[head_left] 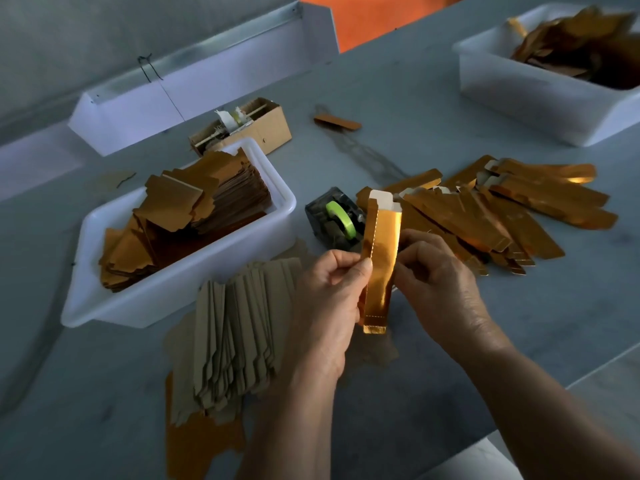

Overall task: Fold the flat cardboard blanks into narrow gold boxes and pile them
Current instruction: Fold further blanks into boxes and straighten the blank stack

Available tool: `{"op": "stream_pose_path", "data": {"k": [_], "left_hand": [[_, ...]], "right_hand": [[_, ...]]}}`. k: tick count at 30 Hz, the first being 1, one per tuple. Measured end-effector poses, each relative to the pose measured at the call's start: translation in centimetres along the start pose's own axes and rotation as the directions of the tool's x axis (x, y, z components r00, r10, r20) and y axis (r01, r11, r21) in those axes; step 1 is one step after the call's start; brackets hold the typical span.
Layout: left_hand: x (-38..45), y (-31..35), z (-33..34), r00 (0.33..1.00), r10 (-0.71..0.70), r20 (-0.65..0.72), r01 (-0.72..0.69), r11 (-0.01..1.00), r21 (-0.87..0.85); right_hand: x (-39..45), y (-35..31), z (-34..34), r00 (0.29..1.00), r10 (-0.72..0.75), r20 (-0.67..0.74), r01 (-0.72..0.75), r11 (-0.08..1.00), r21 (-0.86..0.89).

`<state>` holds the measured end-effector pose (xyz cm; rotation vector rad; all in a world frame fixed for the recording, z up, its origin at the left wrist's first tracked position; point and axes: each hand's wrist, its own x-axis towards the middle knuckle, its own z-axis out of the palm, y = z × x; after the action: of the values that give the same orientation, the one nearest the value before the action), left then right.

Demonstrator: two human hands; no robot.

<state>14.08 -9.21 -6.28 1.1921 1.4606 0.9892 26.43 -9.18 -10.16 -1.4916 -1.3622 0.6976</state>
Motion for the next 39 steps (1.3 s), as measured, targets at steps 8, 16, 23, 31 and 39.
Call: {"op": "stream_pose_path", "data": {"k": [8, 16, 23, 31, 39], "left_hand": [[0.2, 0.5, 0.1, 0.999, -0.042, -0.007, 0.042, 0.999, -0.021], [-0.9, 1.1, -0.2, 0.999, -0.038, 0.009, 0.038, 0.998, -0.047], [-1.4, 1.7, -0.7, 0.999, -0.029, 0.017, 0.029, 1.000, 0.006], [-1.9, 2.1, -1.3, 0.998, -0.034, 0.046, 0.034, 0.999, 0.001], [-1.9, 2.3, -1.8, 0.984, -0.073, 0.163, 0.088, 0.992, -0.085]], "right_hand": [[-0.1, -0.4, -1.2, 0.995, -0.012, -0.101, 0.006, 0.999, -0.053], [-0.3, -4.0, -4.1, 0.943, -0.068, 0.327, 0.007, 0.982, 0.186], [-0.3, -3.9, -3.6, 0.935, -0.080, 0.344, 0.030, 0.988, 0.150], [-0.3, -3.7, -2.7, 0.951, -0.027, 0.309, -0.026, 0.986, 0.166], [-0.5, -4.5, -2.1, 0.969, 0.028, 0.244, -0.033, 0.999, 0.014]]}}
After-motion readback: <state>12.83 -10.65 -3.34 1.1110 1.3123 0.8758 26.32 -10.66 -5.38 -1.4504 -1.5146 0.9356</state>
